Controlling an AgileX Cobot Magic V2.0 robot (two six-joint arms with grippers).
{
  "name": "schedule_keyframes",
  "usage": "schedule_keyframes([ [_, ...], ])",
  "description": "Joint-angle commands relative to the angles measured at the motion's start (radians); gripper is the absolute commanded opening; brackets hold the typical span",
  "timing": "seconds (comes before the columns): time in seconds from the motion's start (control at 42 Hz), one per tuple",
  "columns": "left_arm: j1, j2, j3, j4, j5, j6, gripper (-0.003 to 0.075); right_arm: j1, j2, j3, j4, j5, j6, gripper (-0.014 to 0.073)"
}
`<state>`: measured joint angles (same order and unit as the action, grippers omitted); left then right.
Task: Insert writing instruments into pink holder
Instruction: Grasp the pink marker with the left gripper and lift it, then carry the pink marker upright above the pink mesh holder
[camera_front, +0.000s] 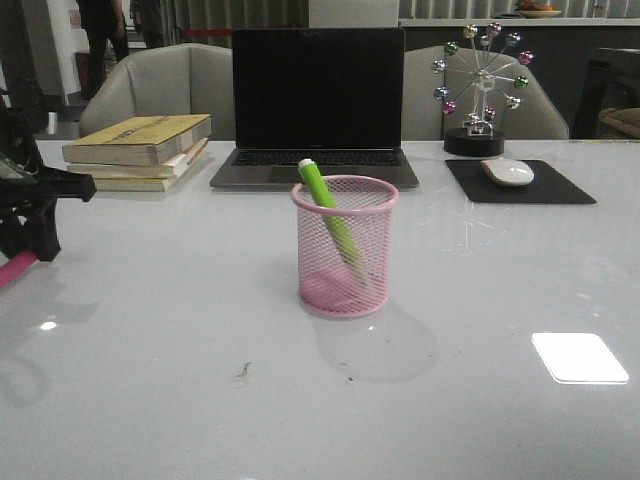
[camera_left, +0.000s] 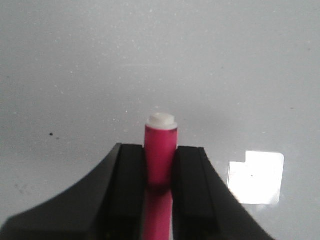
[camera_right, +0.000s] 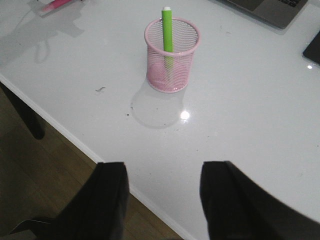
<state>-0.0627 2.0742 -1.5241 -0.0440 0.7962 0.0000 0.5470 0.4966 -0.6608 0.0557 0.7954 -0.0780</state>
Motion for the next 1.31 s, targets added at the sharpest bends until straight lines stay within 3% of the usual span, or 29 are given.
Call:
schedule_keyframes([
  [0.0, -0.021, -0.160, 0.017, -0.017, -0.091, 0.009, 0.0091, -0.003, 0.002, -0.026, -0.002, -0.068, 0.001, 0.0447],
  [0.214, -0.115, -0.425, 0.208, -0.017, -0.330, 0.055, 0.0091, -0.003, 0.002, -0.026, -0.002, -0.068, 0.001, 0.0447],
  [0.381, -0.234, -0.622, 0.386, -0.064, -0.671, 0.055, 0.0091, -0.003, 0.002, -0.026, -0.002, -0.068, 0.001, 0.0447],
  [0.547, -0.388, -0.699, 0.539, -0.089, -1.005, 0.055, 0.0091, -0.003, 0.002, -0.026, -0.002, -0.067, 0.001, 0.0447],
  [0.88, -0.668, -0.554, 0.586, -0.091, -1.492, 0.053, 0.0091, -0.003, 0.002, -0.026, -0.002, -0.065, 0.001, 0.0447],
  [1.118, -0.741, -0.366, 0.586, -0.091, -1.789, 0.050, 0.0091, -0.003, 0.002, -0.026, -0.002, -0.065, 0.001, 0.0447],
  [1.284, -0.748, -0.244, 0.584, -0.091, -1.922, 0.047, 0.0091, -0.003, 0.002, -0.026, -0.002, -0.065, 0.001, 0.0447],
])
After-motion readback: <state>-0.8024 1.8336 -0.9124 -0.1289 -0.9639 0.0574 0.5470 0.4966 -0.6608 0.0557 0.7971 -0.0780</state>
